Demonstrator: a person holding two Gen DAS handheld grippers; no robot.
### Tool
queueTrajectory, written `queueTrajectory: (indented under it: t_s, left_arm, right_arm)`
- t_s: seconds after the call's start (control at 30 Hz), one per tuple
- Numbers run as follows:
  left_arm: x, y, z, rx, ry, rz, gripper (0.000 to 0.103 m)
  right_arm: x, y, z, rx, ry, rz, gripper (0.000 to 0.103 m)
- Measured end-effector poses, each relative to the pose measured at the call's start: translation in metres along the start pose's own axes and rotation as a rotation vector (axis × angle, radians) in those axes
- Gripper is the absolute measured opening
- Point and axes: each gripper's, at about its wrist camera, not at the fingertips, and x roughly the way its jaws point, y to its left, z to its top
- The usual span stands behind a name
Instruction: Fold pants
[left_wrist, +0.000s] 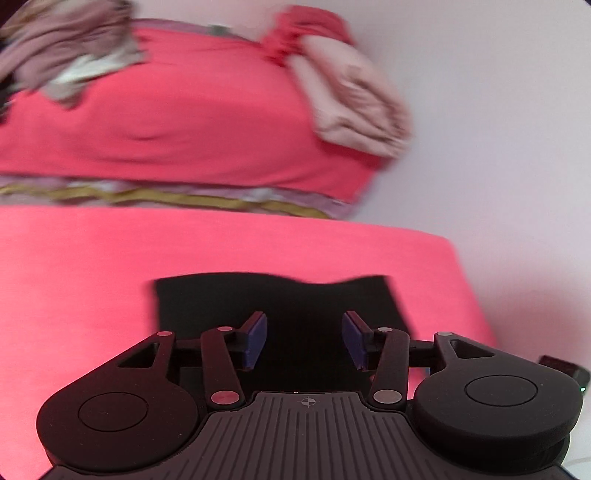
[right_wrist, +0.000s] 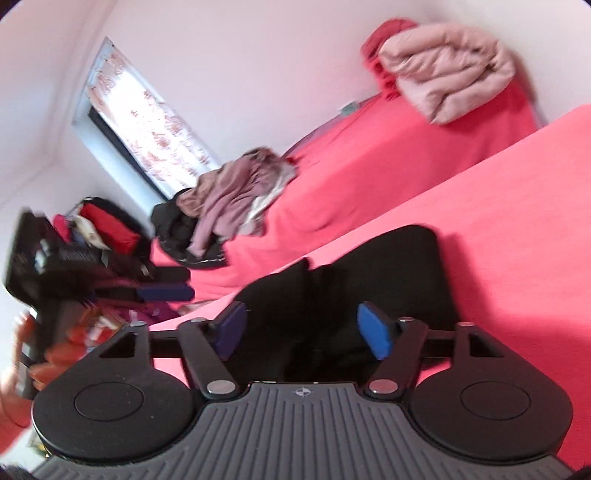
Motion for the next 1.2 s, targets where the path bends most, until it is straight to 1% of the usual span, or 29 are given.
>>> queueTrajectory:
  t_s: [0.07,0.13,0.2,0.23,0.3,0.33,0.37,0.43,0.5,0.53,0.6,0.63,0.67,0.7,0.77,0.8,0.87,0.93,0.97,1.1,1.2]
  left_arm:
    - [-0.007,0.028,-0.005,-0.072,-0.006,0.038,0.103]
    - [-0.013,0.049,-0.012,-0.126,-0.005,0.063,0.103]
    - [-0.019,0.063,-0.021,-0.157,0.0,0.071,0.103]
    - [-0.023,0.066,-0.026,-0.154,0.002,0.07,0.103]
    - [-0.031,0.069,-0.04,-0.114,-0.008,0.064,0.103]
    - [-0.035,0.066,-0.049,-0.085,-0.014,0.059,0.103]
    - [-0.039,0.061,-0.06,-0.043,-0.014,0.053,0.103]
    - [-0.04,0.045,-0.081,0.049,-0.013,0.054,0.103]
    - [-0.038,0.035,-0.106,0.112,0.017,0.034,0.103]
    - [-0.035,0.03,-0.115,0.126,0.032,0.022,0.103]
    - [-0.028,0.023,-0.135,0.155,0.07,-0.014,0.103]
    - [-0.023,0.017,-0.142,0.169,0.083,-0.019,0.103]
    - [-0.018,0.013,-0.146,0.181,0.095,-0.023,0.103]
    - [-0.012,0.008,-0.15,0.196,0.105,-0.035,0.103]
    - [-0.003,-0.001,-0.157,0.223,0.12,-0.054,0.103]
    - [-0.002,-0.004,-0.16,0.242,0.127,-0.054,0.103]
    - [-0.001,-0.01,-0.165,0.279,0.125,-0.048,0.103]
    - [0.0,-0.01,-0.168,0.29,0.13,-0.051,0.103]
    - [0.001,-0.009,-0.168,0.287,0.133,-0.052,0.103]
    - [-0.002,0.0,-0.17,0.263,0.137,-0.036,0.103]
    - [-0.006,0.004,-0.169,0.249,0.133,-0.026,0.103]
  right_arm:
    - [0.015,0.002,0.002,0.002,0.04,-0.005,0.076]
    - [0.029,0.006,0.006,-0.023,0.065,-0.019,0.076]
    - [0.041,0.009,0.006,-0.038,0.087,-0.052,0.077]
    - [0.043,0.011,0.003,-0.037,0.095,-0.066,0.078]
    - [0.052,0.011,0.003,-0.028,0.103,-0.096,0.078]
    - [0.054,0.012,0.002,-0.022,0.112,-0.095,0.079]
    - [0.058,0.013,0.003,-0.014,0.131,-0.095,0.082]
    - [0.067,0.02,0.005,-0.028,0.159,-0.101,0.082]
    - [0.073,0.03,0.005,-0.064,0.188,-0.087,0.081]
    - [0.075,0.036,0.006,-0.079,0.2,-0.08,0.081]
    - [0.077,0.044,0.012,-0.091,0.211,-0.033,0.076]
    - [0.076,0.045,0.015,-0.075,0.209,0.004,0.074]
    - [0.077,0.044,0.017,-0.05,0.203,0.038,0.074]
    - [0.079,0.043,0.018,-0.036,0.199,0.029,0.074]
    - [0.086,0.046,0.017,-0.096,0.216,-0.087,0.074]
    - [0.085,0.048,0.016,-0.144,0.213,-0.112,0.074]
    - [0.074,0.052,0.016,-0.199,0.14,-0.141,0.074]
    - [0.068,0.05,0.02,-0.218,0.072,-0.194,0.079]
    - [0.07,0.048,0.022,-0.221,0.071,-0.21,0.083]
    - [0.089,0.034,0.025,-0.172,0.13,-0.17,0.084]
    - [0.104,0.038,0.015,-0.174,0.17,-0.146,0.084]
